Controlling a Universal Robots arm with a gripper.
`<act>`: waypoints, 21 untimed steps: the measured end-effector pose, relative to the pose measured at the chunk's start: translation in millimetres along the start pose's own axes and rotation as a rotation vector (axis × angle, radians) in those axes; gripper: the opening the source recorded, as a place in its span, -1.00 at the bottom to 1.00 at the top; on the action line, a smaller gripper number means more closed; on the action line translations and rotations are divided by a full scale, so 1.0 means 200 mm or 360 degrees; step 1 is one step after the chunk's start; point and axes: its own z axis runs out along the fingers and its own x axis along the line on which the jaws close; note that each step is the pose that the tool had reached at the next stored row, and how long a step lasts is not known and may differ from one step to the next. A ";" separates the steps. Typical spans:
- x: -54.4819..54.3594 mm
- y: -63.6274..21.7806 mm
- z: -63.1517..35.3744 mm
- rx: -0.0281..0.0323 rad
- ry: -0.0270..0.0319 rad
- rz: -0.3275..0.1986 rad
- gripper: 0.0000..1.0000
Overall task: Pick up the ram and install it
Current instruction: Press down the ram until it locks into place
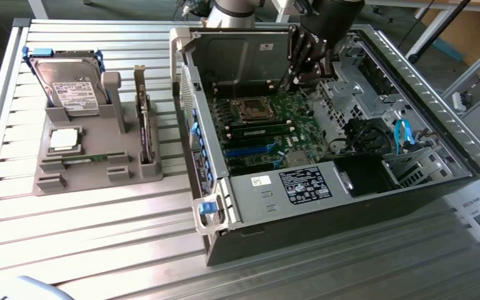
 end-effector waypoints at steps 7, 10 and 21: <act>0.00 -0.029 -0.001 0.00001 -0.00001 0.0000 -0.80; 0.00 -0.042 -0.001 0.00000 0.00000 -0.0001 -0.80; 0.00 -0.095 -0.003 0.00000 0.00002 -0.0001 -0.80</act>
